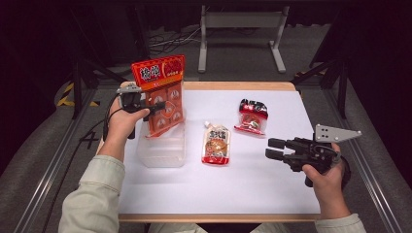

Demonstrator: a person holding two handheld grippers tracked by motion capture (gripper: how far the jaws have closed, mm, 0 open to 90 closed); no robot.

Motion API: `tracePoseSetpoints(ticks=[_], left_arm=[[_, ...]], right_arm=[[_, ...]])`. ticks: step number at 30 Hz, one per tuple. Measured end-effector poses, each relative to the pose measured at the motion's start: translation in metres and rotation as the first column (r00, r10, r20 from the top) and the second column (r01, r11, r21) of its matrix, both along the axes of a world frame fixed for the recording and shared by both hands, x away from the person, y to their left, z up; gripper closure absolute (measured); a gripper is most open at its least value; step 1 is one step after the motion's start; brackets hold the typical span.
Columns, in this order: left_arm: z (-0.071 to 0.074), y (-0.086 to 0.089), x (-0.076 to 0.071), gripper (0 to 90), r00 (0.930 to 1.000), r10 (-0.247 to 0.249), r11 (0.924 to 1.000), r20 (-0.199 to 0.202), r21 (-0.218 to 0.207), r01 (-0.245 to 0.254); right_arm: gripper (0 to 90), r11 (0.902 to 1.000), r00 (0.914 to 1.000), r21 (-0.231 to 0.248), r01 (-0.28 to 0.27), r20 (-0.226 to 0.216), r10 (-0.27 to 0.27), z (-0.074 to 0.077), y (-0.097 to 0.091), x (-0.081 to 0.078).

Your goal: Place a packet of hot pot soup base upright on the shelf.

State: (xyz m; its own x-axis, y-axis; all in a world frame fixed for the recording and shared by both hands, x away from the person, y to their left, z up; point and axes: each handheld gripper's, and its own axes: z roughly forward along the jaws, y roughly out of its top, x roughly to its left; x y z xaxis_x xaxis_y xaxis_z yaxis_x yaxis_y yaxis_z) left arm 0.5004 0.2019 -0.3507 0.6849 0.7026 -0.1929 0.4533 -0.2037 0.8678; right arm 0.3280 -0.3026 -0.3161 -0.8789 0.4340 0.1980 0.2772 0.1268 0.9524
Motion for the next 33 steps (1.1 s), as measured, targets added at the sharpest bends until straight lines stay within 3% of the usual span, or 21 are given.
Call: tracePoseSetpoints(ticks=[2,5,10,17,18,20,23,29,33], left_arm=[[0.001,0.002,-0.003,55.6,0.9999,0.01,1.0,0.009,0.001,-0.01],[0.0,0.005,-0.005,69.6,0.9998,0.018,0.9998,0.0,0.01,-0.018],[-0.01,0.005,-0.013,70.2,0.9999,-0.011,0.9992,0.006,0.038,0.011],[-0.023,0.011,-0.019,69.9,0.9998,0.007,0.9998,-0.02,-0.02,-0.007],[-0.026,0.014,-0.022,69.7,0.999,0.009,0.9993,-0.044,-0.036,-0.01],[-0.029,0.018,-0.024,69.8,0.9987,0.011,0.9999,-0.05,-0.01,-0.011],[-0.032,0.022,-0.028,69.7,0.9978,0.002,0.9994,-0.066,-0.034,-0.004],[-0.03,0.017,-0.028,69.4,0.9994,0.001,1.0,-0.035,0.007,-0.001],[-0.027,0.016,-0.028,66.0,0.9998,0.011,0.9999,-0.014,0.003,-0.011]], right_arm=[[57.6,1.0,1.0,0.001,0.0,-0.001,0.0,0.0,0.0,0.0],[57.5,1.0,1.0,0.003,-0.002,0.0,0.002,0.0,0.0,0.0],[57.4,1.0,1.0,0.003,-0.008,0.004,0.008,0.001,0.002,0.001],[57.3,0.9998,0.9998,-0.001,-0.018,0.001,0.018,0.0,0.005,0.002],[57.3,0.9998,0.9998,-0.002,-0.021,0.0,0.021,0.0,0.005,0.002],[57.3,0.9997,0.9998,-0.004,-0.022,0.001,0.022,0.0,0.006,0.002],[57.2,0.9998,0.9998,-0.001,-0.021,0.0,0.021,0.0,0.005,0.002],[57.2,0.9998,0.9998,-0.007,-0.021,-0.002,0.021,0.0,0.006,0.002],[57.2,0.9999,0.9999,-0.006,-0.016,-0.001,0.016,-0.001,0.006,0.003]])
